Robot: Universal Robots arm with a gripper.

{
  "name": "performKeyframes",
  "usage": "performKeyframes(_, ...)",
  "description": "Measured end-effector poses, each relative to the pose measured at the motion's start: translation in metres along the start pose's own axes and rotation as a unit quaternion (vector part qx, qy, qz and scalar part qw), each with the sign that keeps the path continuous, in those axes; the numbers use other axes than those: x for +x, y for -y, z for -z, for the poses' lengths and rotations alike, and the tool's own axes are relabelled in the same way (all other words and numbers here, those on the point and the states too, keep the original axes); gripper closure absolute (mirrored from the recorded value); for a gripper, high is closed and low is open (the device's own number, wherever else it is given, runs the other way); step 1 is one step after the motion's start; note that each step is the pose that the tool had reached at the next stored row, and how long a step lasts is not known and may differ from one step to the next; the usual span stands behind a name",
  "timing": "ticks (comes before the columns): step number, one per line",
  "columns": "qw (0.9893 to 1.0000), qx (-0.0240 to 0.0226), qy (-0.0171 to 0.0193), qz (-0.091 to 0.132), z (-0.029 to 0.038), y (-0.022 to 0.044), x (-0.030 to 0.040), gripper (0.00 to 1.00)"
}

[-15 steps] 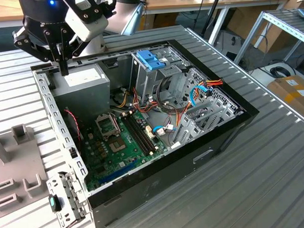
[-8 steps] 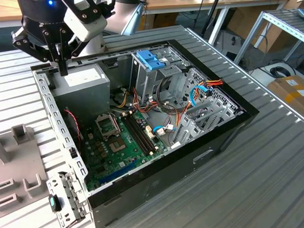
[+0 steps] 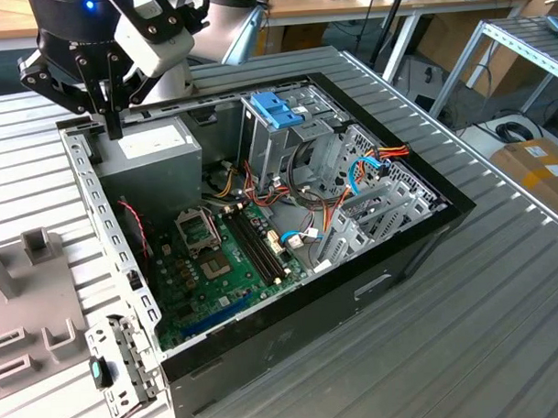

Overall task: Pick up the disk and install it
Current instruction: 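Reach for the disk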

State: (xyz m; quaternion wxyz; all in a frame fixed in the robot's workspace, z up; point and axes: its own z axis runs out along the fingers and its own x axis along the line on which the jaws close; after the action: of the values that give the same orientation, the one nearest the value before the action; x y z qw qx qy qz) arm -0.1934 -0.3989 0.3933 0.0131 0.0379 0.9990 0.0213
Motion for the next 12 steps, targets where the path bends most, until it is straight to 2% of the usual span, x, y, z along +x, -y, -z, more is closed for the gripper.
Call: performKeyframes(12,1.0,0.0,0.0,0.0,0.0001,0.0003,0.0037,0.89)
